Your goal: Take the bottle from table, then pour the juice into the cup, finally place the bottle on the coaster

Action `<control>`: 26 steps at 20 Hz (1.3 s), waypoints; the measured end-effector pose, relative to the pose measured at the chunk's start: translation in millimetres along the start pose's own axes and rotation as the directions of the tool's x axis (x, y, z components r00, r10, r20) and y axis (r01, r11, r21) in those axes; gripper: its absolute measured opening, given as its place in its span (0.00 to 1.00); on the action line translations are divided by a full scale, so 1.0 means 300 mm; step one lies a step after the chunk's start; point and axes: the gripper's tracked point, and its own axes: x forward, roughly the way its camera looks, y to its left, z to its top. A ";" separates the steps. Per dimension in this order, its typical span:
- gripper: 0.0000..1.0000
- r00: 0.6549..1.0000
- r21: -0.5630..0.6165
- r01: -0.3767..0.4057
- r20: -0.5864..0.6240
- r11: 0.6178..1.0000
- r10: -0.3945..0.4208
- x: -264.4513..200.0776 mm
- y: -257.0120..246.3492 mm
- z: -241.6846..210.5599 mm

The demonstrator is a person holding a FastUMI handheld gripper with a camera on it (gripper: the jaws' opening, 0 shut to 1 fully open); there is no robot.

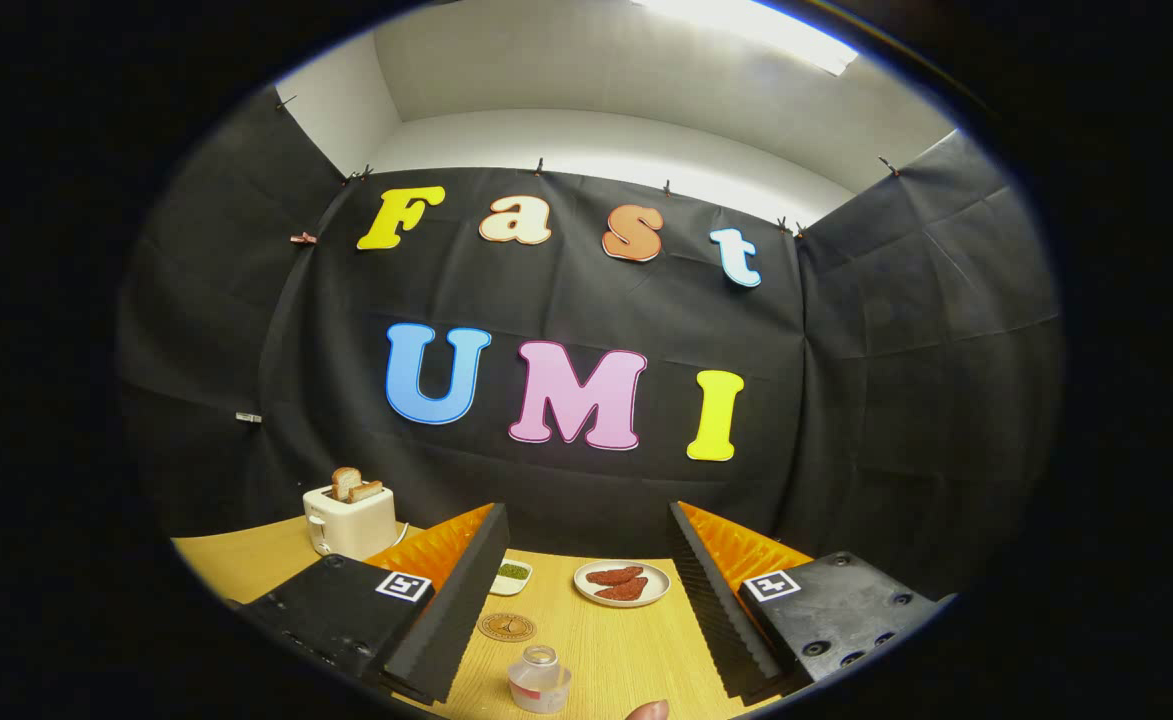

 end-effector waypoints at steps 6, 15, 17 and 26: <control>0.97 1.000 0.036 -0.013 -0.006 0.999 0.013 -0.019 0.021 -0.046; 0.97 0.996 0.019 -0.053 -0.075 0.998 0.054 -0.053 0.113 -0.373; 0.97 0.993 0.017 -0.068 -0.093 0.998 0.069 -0.053 0.141 -0.459; 0.97 0.986 0.073 -0.010 -0.167 0.997 0.023 -0.022 0.147 -0.792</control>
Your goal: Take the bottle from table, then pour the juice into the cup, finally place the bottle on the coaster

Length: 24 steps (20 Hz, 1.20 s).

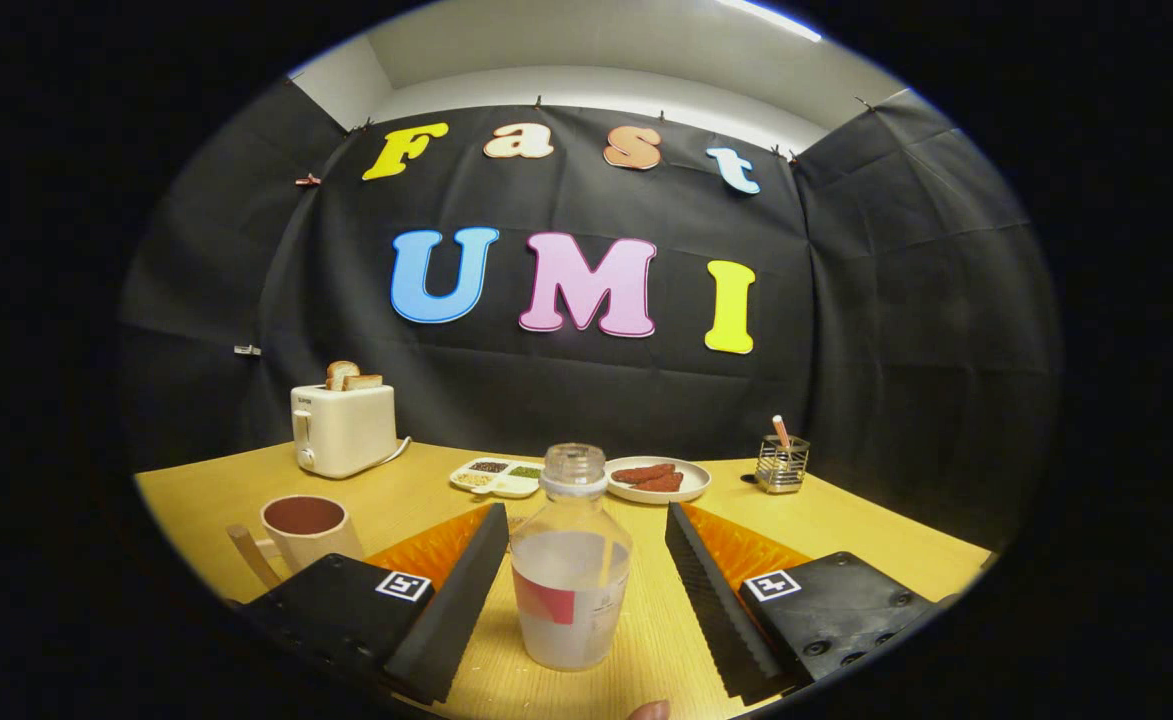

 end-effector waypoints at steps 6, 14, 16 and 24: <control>0.84 1.000 0.005 -0.009 -0.029 1.000 0.009 0.048 0.023 -0.080; 0.74 0.994 -0.215 0.005 -0.108 0.977 -0.029 0.063 0.054 0.074; 0.74 0.994 -0.291 0.001 -0.107 0.957 -0.033 0.065 0.067 0.146; 0.73 0.984 -0.653 0.013 -0.128 0.757 -0.128 0.052 0.105 0.267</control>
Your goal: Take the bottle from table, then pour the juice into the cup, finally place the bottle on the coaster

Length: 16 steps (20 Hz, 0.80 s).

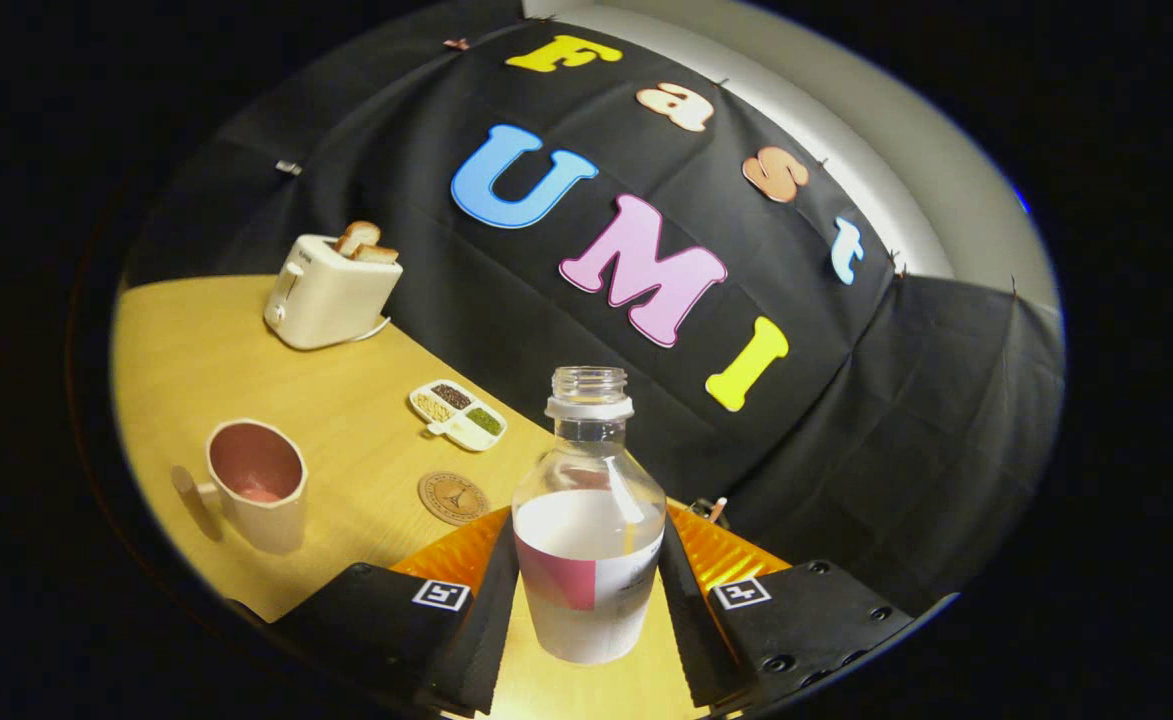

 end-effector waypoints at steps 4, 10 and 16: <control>0.73 0.997 -0.211 -0.005 0.074 0.977 0.021 -0.010 0.047 0.073; 0.72 0.994 -0.420 0.021 0.105 0.907 0.025 -0.006 0.098 0.119; 0.73 0.994 -0.581 0.026 0.104 0.813 0.042 -0.012 0.172 0.108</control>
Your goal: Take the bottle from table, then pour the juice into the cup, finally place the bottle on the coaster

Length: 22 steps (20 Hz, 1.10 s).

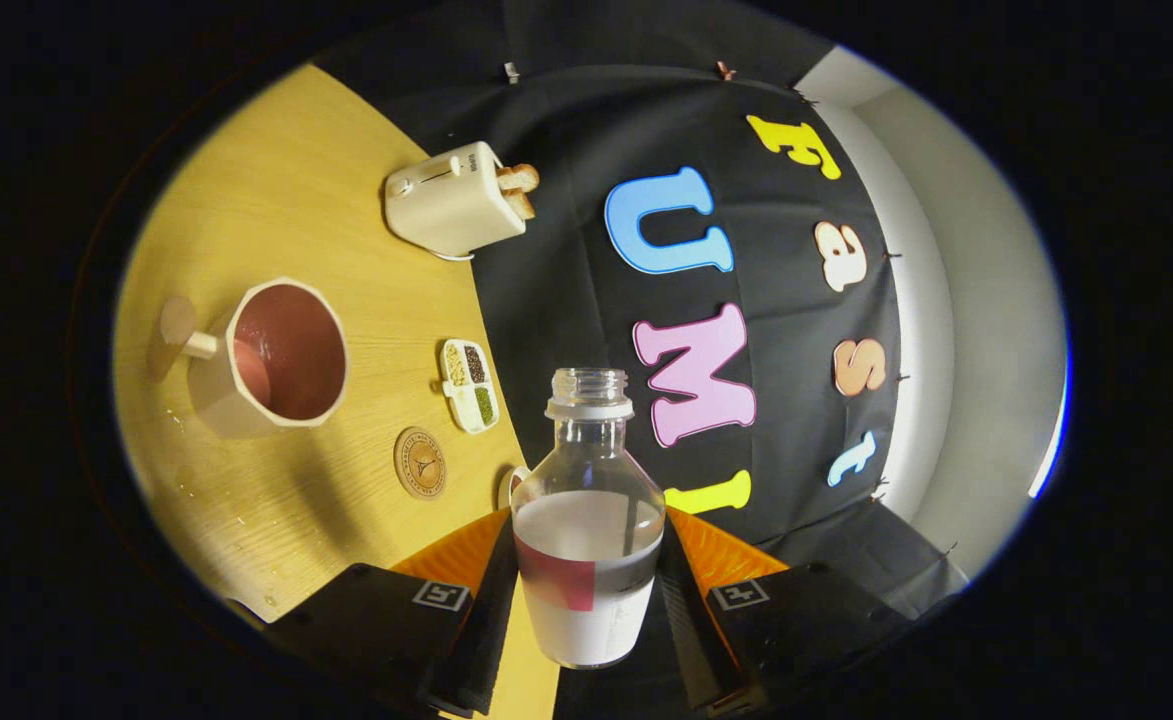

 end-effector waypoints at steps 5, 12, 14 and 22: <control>0.72 1.000 -0.124 -0.017 0.019 0.992 0.019 -0.003 0.046 0.033; 0.72 0.998 -0.245 -0.042 0.027 0.969 0.050 -0.013 0.099 0.038; 0.72 0.998 -0.281 -0.047 0.032 0.958 0.058 -0.012 0.111 0.038; 0.72 0.995 -0.371 -0.052 0.059 0.927 0.080 -0.013 0.133 0.061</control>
